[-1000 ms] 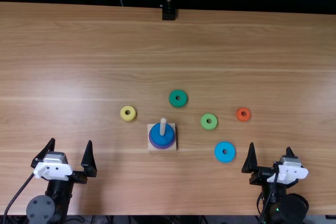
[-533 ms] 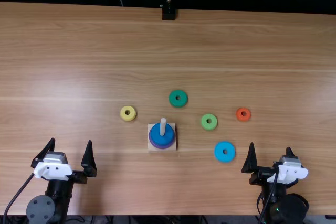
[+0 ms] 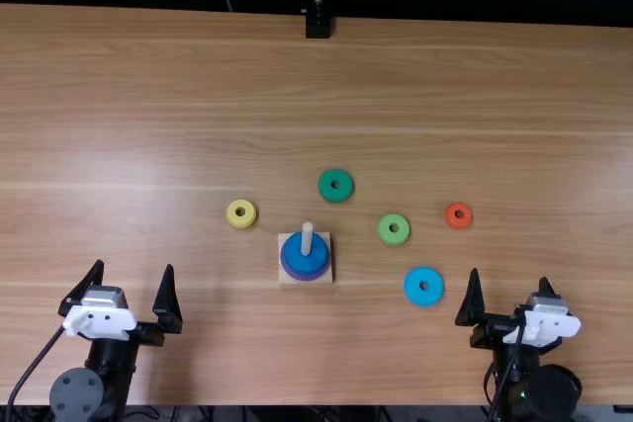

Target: Build the Hanoi tower: stack the rings onto the peg from bottom to top in this color order: purple, dark blue, light blue, dark green, light green, yellow, orange.

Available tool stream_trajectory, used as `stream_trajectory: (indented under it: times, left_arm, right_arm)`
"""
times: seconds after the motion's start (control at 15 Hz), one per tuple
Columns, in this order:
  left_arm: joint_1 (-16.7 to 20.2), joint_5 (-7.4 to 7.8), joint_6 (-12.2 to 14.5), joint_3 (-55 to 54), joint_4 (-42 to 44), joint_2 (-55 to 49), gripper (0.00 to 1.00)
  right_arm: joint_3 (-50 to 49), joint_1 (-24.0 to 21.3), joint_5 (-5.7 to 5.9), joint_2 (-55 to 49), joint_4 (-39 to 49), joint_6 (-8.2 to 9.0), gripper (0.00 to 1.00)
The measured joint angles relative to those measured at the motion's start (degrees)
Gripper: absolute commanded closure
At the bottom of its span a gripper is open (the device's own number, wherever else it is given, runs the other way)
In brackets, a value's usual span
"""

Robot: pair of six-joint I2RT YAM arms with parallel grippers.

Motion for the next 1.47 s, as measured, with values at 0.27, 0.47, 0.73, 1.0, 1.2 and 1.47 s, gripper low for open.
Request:
stream_trajectory:
  times: [0.27, 0.47, 0.73, 1.0, 1.2, 1.47]
  left_arm:
    - [0.0, 0.0, 0.02, 0.0, -0.02, 0.0, 0.0]
    - [0.0, 0.0, 0.0, 0.0, -0.02, 0.0, 0.0]
    - [0.0, -0.02, -0.04, 0.0, -0.02, 0.0, 0.0]
    - [-0.02, 0.0, 0.0, 0.0, 0.0, -0.02, 0.0]
    - [0.0, -0.02, 0.02, 0.0, 0.0, -0.02, 0.0]
    - [0.0, -0.02, 0.0, 0.0, 0.0, 0.0, 0.0]
  right_arm:
    - [13.25, -0.02, 0.0, 1.64, -0.61, 0.2, 0.0]
    - [24.37, 0.0, 0.0, 16.33, -1.2, 0.2, 0.0]
    - [35.56, 4.33, -1.51, 35.19, -10.47, -0.48, 0.0]
    - [41.9, 8.07, -3.37, 46.6, -26.29, -4.13, 0.0]
    - [44.19, 12.55, -4.5, 58.12, -34.93, -4.59, 0.0]
    - [44.5, 13.68, -5.03, 67.67, -34.91, -4.63, 0.0]
